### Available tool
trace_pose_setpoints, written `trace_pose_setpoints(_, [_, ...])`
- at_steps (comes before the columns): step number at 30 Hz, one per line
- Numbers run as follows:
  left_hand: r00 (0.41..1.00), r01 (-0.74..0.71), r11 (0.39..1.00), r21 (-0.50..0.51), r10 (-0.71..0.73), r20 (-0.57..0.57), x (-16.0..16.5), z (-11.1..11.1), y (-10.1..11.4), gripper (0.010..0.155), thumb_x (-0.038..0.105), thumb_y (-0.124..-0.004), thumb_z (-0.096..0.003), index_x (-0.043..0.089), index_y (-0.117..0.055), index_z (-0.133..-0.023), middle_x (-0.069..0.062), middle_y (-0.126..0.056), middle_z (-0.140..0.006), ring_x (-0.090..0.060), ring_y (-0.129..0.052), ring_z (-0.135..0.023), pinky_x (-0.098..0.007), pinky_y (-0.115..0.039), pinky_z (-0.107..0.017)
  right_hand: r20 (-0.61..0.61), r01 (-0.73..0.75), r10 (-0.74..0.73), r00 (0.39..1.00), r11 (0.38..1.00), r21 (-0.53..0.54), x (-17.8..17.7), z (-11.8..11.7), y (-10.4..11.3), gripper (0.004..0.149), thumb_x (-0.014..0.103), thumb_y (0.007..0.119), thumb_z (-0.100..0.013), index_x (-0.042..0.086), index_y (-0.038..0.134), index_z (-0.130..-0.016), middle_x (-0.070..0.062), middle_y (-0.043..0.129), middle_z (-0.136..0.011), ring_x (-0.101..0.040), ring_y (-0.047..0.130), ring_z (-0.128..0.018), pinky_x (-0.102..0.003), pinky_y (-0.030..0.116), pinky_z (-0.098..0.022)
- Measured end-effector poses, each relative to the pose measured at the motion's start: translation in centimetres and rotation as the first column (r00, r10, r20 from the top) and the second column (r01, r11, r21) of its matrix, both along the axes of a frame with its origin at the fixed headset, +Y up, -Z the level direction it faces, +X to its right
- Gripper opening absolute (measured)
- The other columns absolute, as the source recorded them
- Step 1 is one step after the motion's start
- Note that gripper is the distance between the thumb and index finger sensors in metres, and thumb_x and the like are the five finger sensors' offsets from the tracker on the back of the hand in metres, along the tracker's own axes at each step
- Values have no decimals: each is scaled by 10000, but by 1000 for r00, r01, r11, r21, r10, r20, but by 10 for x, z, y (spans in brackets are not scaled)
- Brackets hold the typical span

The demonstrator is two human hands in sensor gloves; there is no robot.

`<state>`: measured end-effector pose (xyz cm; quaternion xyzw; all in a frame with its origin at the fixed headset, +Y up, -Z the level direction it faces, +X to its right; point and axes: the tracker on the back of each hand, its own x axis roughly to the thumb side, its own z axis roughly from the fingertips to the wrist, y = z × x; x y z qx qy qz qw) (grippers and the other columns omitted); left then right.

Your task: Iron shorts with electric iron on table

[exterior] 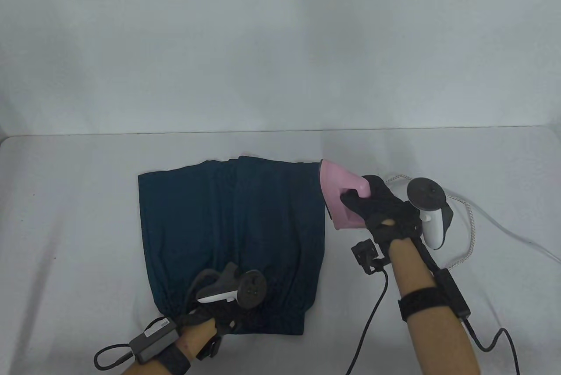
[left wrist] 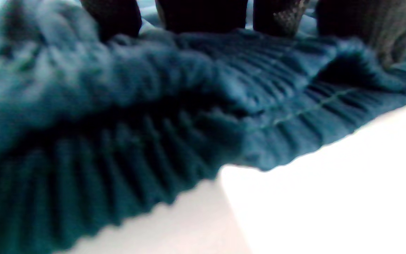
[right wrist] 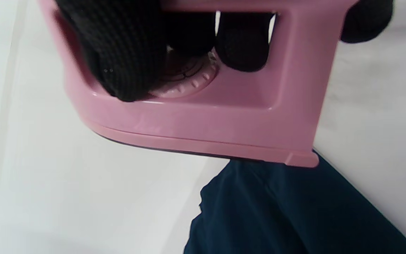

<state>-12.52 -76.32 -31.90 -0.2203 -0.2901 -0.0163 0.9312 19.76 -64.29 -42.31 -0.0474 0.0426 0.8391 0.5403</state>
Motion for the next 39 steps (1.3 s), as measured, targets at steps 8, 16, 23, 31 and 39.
trace_pose_setpoints(8, [1000,-15,1000,-8,15,-9,-1,0,-1,729,604,-784,-412,409,-510,-1059,52,-445,-1124,-231,-556,-965,-574,-543,-740,-57,-437,445,894,892,114,-79,-51,26,508,439,978,-412,433,731,-855,126,873,-709,-157,942,-615,-574,799,-419])
trace_pose_setpoints(16, [1000,-19,1000,-12,19,-12,-1,0,-1,729,598,-782,-416,405,-505,-1062,51,-437,-1125,-234,-547,-968,-576,-533,-743,-167,-644,666,727,746,171,-172,-107,1,522,432,977,-405,436,733,-866,134,885,-718,-153,947,-617,-563,802,-411])
trace_pose_setpoints(23, [1000,-27,999,-18,26,-14,-2,0,-2,730,596,-780,-417,404,-500,-1064,51,-428,-1127,-235,-536,-971,-576,-524,-744,-207,-703,721,661,692,166,-228,-137,-37,545,431,978,-399,441,742,-889,138,884,-742,-164,934,-648,-548,800,-412])
trace_pose_setpoints(31, [999,-34,999,-19,34,-13,-3,0,-3,730,599,-779,-417,407,-500,-1064,53,-425,-1128,-231,-532,-970,-573,-519,-744,-272,-757,776,570,624,193,-256,-153,-61,539,425,938,-412,447,726,-907,137,878,-740,-159,923,-646,-539,793,-412])
trace_pose_setpoints(39, [999,-33,999,-22,32,-15,-4,0,-3,730,599,-779,-418,412,-496,-1064,53,-423,-1128,-228,-529,-971,-570,-517,-745,-245,-797,802,545,586,144,-221,-157,-62,537,428,936,-411,456,726,-904,137,877,-739,-156,922,-651,-536,797,-418])
